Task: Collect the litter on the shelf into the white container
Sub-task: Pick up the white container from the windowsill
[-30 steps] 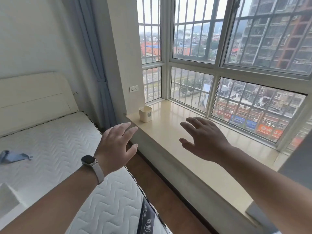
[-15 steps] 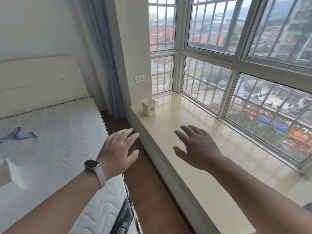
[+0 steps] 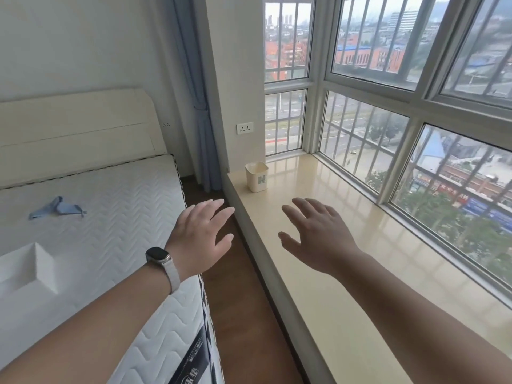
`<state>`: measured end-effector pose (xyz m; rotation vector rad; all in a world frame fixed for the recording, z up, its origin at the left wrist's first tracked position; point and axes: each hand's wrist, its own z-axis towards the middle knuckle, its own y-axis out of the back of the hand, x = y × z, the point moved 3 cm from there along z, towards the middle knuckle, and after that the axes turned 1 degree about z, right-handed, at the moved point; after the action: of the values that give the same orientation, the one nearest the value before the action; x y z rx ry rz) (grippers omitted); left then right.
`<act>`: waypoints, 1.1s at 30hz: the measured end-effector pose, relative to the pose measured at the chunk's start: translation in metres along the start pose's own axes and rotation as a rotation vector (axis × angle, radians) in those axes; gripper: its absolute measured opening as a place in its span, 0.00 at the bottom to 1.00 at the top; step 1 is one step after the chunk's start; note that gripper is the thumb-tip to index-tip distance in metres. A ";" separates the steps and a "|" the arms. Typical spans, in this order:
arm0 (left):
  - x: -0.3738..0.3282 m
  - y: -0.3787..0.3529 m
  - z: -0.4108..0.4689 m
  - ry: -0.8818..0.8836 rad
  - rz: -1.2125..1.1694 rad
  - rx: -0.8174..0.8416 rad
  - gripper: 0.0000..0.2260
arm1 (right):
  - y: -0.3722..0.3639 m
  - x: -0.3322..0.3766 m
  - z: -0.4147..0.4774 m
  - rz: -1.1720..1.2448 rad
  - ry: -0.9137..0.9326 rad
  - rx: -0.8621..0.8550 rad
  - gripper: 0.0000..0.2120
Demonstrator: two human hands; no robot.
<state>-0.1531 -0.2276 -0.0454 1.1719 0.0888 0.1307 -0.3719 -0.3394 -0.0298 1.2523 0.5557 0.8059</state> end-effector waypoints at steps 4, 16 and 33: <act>0.018 -0.012 0.021 0.016 0.012 -0.012 0.23 | -0.015 -0.002 0.030 -0.011 0.044 0.007 0.27; 0.121 -0.088 0.133 0.007 0.024 -0.023 0.22 | -0.072 -0.031 0.190 -0.061 0.043 0.081 0.28; 0.247 -0.160 0.244 0.040 -0.001 0.023 0.22 | -0.138 -0.042 0.368 -0.082 0.052 0.073 0.25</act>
<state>0.1337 -0.4747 -0.0986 1.1923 0.1261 0.1521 -0.0881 -0.6099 -0.0762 1.2698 0.6790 0.7569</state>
